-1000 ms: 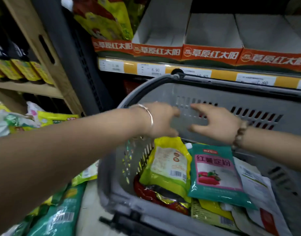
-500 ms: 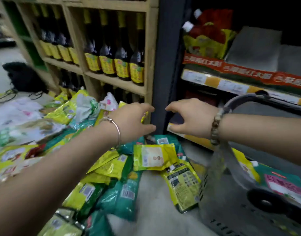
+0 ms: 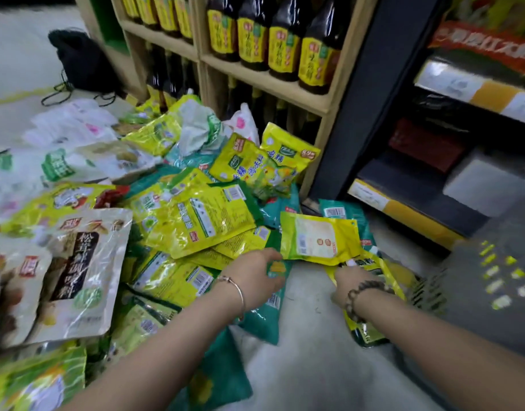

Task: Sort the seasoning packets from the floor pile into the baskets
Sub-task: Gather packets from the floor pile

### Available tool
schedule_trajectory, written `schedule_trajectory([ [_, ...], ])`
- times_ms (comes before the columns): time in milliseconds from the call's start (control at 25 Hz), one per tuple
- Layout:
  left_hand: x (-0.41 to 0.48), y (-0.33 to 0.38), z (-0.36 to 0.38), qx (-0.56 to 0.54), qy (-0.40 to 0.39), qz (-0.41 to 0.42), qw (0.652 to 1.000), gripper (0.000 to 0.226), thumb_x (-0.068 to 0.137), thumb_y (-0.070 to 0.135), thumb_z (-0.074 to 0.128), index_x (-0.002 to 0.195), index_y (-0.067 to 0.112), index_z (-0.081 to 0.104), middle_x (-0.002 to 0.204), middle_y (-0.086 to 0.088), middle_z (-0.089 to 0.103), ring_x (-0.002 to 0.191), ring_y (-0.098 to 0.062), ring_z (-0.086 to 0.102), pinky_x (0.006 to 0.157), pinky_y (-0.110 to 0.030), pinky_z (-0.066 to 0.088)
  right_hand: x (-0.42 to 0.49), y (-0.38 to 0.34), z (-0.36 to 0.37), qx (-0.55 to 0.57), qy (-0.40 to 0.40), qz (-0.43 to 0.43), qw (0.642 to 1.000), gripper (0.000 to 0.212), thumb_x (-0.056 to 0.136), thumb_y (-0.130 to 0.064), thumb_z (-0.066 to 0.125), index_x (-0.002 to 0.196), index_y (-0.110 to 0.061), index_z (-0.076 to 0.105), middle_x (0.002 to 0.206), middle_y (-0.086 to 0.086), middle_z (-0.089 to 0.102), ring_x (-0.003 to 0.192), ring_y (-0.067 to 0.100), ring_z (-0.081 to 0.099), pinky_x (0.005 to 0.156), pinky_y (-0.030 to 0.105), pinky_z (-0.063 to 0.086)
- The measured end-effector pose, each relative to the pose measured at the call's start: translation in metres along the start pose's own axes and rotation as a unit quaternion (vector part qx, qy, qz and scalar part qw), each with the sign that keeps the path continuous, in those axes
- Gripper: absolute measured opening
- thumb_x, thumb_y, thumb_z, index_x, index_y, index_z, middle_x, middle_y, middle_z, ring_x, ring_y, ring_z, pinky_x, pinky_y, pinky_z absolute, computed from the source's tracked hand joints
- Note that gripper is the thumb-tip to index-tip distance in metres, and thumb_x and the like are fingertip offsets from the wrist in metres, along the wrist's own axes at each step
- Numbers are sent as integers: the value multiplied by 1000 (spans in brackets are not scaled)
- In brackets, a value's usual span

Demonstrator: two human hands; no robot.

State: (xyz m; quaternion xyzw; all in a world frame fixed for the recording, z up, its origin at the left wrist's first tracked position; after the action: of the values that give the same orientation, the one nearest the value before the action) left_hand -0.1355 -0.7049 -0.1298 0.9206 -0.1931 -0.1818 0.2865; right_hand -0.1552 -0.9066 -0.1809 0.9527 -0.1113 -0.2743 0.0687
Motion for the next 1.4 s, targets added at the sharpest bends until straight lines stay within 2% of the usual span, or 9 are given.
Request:
schedule_trajectory([
  [160, 4, -24, 38, 11, -54, -26, 998, 41, 88, 31, 58, 128, 26, 52, 128, 1, 58, 113, -17, 56, 88, -19, 40, 27, 35, 62, 67, -3, 100, 993, 42, 84, -34, 51, 122, -17, 51, 125, 6, 55, 111, 23, 56, 85, 30, 46],
  [280, 7, -30, 53, -22, -72, -40, 996, 36, 87, 27, 59, 123, 22, 57, 121, 1, 61, 108, -17, 58, 86, -19, 40, 41, 46, 96, 91, -10, 137, 986, 83, 80, -49, 55, 144, -11, 18, 150, 16, 19, 138, 31, 24, 98, 41, 41],
  [400, 8, -32, 67, -77, -74, -62, 992, 27, 87, 21, 60, 114, 18, 62, 111, 0, 64, 103, -18, 60, 89, -23, 44, 47, 33, 115, 81, 12, 156, 984, 79, 86, -40, 47, 147, -10, 7, 155, 20, -3, 142, 39, 2, 102, 54, 34],
  [840, -8, -42, 89, -167, -83, -103, 977, 20, 86, 14, 61, 106, 16, 65, 84, 6, 59, 81, -12, 56, 69, -15, 43, 61, 51, 95, 99, 171, 152, 968, 25, 89, -11, 44, 111, -7, 56, 107, 15, 61, 102, 30, 58, 73, 34, 47],
  [1000, -12, -54, 88, -217, -79, -135, 964, 20, 87, 9, 60, 106, 12, 65, 87, -3, 60, 81, -18, 57, 80, -26, 50, 42, 41, 78, 119, 165, 122, 971, 19, 92, -9, 44, 104, -7, 58, 102, 18, 65, 95, 34, 63, 69, 32, 44],
  [1120, -14, -59, 86, -332, -57, -190, 922, 23, 88, 7, 59, 111, 8, 61, 79, -4, 59, 69, -15, 58, 55, -15, 45, 12, 25, 59, 271, 143, 73, 949, 21, 84, -5, 55, 64, -11, 55, 70, 13, 58, 75, 32, 58, 59, 28, 36],
  [1200, -16, -62, 87, -386, -44, -218, 895, 28, 88, 12, 61, 116, 11, 58, 85, -3, 61, 73, -14, 60, 54, -15, 43, -3, 16, 40, 478, 82, 30, 874, 34, 81, -1, 61, 54, -14, 45, 48, 0, 49, 56, 22, 50, 50, 26, 35],
  [1320, -23, -56, 96, -506, -91, -240, 824, 46, 78, 41, 63, 120, 24, 57, 108, -1, 67, 96, -16, 64, 75, -27, 48, -20, -4, 11, 804, -60, -43, 591, 19, 82, 5, 54, 68, -8, 49, 53, 1, 62, 49, 14, 60, 48, 24, 51],
  [1400, -23, -43, 97, -649, -122, -218, 719, 47, 71, 45, 59, 111, 20, 64, 112, -7, 69, 96, -23, 67, 82, -37, 55, -27, -16, 0, 866, -108, -79, 482, 6, 78, 0, 52, 77, -6, 50, 65, 7, 66, 54, 17, 65, 52, 29, 56],
])
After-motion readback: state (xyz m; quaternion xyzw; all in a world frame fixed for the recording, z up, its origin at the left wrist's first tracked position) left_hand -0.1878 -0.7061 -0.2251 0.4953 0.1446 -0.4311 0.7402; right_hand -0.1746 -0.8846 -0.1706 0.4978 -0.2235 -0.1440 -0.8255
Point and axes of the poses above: each hand's wrist, its own x-axis towards the middle knuckle, its own z-axis out of the palm, y = z × x, the point moved 5 cm from there along x, towards the middle knuckle
